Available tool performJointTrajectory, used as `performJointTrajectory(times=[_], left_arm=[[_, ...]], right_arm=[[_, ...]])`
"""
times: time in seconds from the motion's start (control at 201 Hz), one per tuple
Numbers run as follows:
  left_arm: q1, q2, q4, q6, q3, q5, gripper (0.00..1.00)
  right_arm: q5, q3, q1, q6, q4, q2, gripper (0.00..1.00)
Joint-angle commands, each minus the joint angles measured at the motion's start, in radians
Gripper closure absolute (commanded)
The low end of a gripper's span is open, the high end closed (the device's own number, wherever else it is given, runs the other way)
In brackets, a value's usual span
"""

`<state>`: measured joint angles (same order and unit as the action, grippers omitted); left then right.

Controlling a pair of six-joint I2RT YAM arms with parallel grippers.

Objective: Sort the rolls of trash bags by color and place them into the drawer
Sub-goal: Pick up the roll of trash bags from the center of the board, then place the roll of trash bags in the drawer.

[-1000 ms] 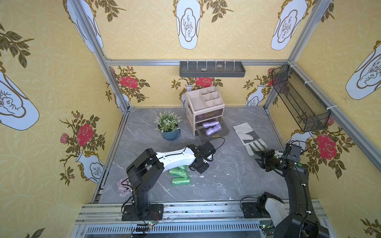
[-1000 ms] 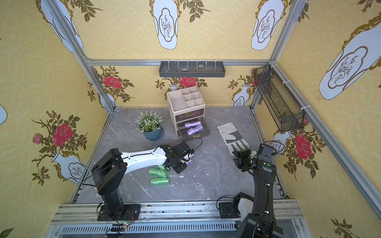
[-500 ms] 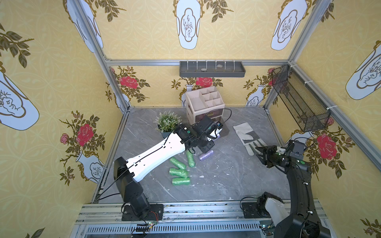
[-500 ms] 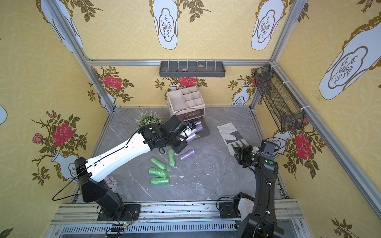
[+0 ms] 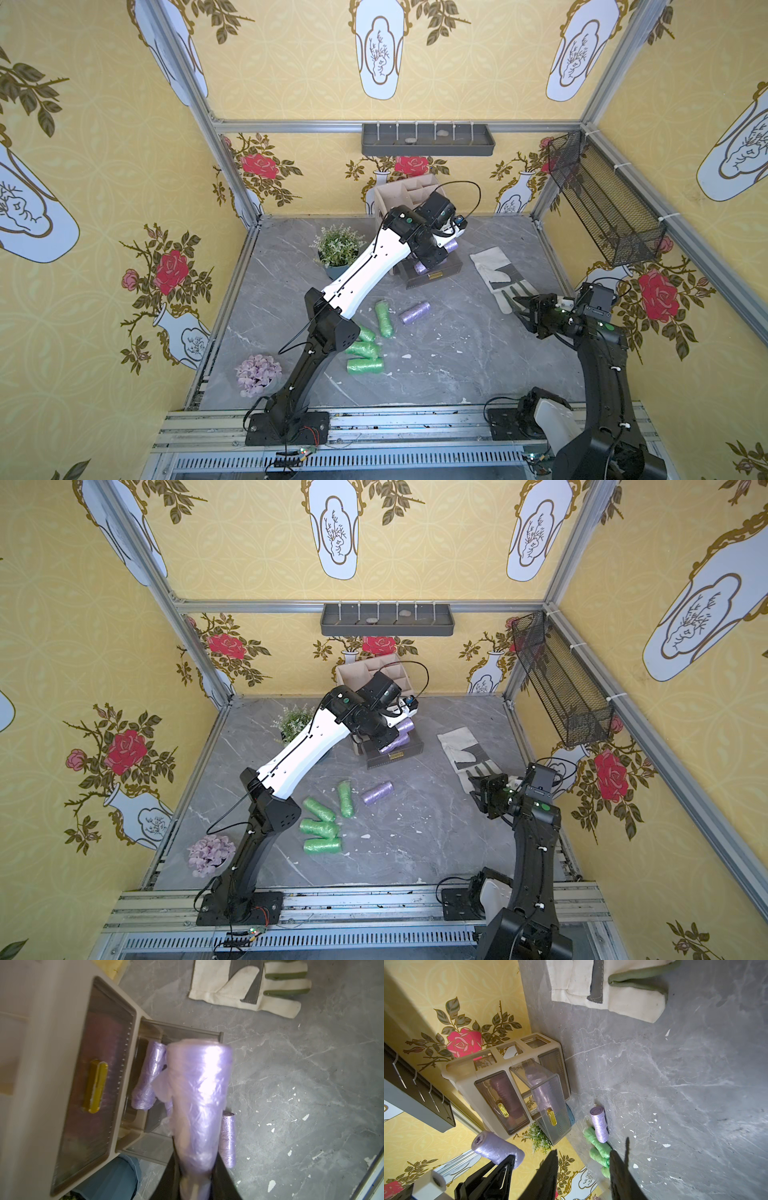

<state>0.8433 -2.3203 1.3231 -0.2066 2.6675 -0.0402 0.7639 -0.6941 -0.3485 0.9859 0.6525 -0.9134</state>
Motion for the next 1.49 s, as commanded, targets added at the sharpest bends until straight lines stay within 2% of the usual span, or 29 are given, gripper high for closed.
performJointTrajectory(times=[0.0,0.408,0.632,1.489], left_arm=[[-0.006,-0.019,0.003,-0.025,-0.021,0.009,0.78],[-0.012,-0.075,-0.065,-0.036,-0.053,-0.03,0.79],[-0.013,-0.097,-0.118,-0.03,-0.057,-0.091,0.78],[-0.015,-0.148,-0.17,-0.005,-0.08,-0.047,0.77]], right_arm=[[0.017,0.005,-0.002,-0.015,-0.03,-0.011,0.58],[0.01,0.005,-0.003,-0.024,-0.044,-0.039,0.58],[0.007,0.004,-0.003,-0.027,-0.045,-0.045,0.58],[0.0,0.005,-0.003,-0.035,-0.03,-0.042,0.58]])
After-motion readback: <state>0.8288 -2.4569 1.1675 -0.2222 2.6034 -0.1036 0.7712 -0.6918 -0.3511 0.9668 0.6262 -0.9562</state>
